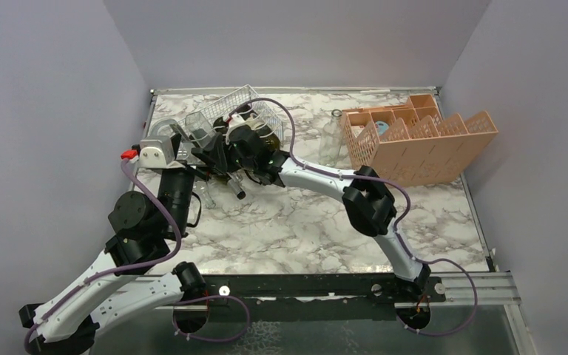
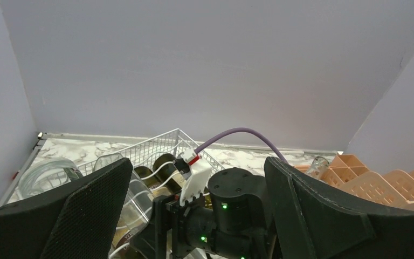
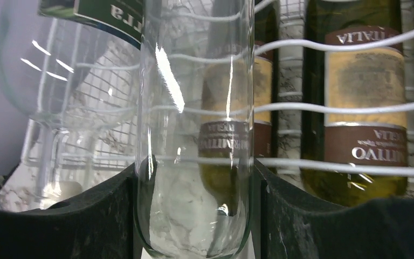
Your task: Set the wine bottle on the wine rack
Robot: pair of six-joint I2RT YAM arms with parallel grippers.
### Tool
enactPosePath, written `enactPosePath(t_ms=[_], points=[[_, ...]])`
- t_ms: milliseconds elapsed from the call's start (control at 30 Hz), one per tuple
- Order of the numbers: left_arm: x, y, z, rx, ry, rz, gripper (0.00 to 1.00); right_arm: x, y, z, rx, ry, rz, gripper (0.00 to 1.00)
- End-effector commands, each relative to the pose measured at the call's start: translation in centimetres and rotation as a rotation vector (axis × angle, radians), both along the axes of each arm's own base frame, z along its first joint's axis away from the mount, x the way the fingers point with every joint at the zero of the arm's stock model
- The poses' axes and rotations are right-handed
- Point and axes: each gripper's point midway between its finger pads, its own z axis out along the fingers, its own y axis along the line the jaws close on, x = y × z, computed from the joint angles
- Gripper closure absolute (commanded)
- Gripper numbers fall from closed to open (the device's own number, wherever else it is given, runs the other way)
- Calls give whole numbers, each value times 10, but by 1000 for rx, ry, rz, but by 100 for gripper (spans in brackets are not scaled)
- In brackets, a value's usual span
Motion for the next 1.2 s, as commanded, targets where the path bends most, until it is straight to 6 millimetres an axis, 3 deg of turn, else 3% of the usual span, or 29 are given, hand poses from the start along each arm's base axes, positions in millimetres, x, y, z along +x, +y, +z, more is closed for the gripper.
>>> enactPosePath(t_ms=[0,167,400,533,700,900,1167], points=[[-5,13,16,-23,-32,27,1,19,23,46,96,-90,-47,86],[-6,19,16,-16,-33,50,1,20,31,30,62,-90,-32,72],[-12,28,20,-59,-59,53,1,23,32,20,27,-88,-32,61],[-13,28,20,-65,-65,47,1,23,29,11,4,-79,-36,44],[-12,24,20,-63,-60,35,1,23,28,5,-10,-80,-37,35],[-10,21,17,-52,-48,31,1,18,26,23,21,-95,-25,16],[-8,16,16,-51,-41,18,1,11,19,58,74,-110,-15,12]])
